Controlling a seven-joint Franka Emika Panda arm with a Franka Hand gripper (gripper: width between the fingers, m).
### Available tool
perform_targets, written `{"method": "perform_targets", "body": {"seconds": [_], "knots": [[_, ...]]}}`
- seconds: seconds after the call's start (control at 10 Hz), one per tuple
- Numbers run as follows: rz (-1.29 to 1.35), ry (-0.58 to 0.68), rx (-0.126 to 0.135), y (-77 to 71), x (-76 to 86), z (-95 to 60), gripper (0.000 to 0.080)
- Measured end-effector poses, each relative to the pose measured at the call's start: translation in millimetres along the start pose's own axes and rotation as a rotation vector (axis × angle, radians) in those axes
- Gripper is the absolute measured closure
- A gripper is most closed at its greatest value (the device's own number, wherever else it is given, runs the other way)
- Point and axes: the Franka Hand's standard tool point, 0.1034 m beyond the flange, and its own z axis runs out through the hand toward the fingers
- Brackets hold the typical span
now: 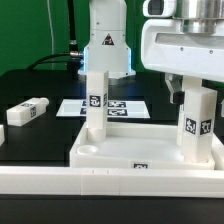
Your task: Assemble desk
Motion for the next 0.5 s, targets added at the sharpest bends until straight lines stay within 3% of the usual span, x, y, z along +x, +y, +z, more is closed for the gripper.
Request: {"method": "perform_targets", "body": {"seconds": [0.5], "knots": [[-0.511,0.013,-0.013,-0.2,1.3,-2.5,0.0151]]}}
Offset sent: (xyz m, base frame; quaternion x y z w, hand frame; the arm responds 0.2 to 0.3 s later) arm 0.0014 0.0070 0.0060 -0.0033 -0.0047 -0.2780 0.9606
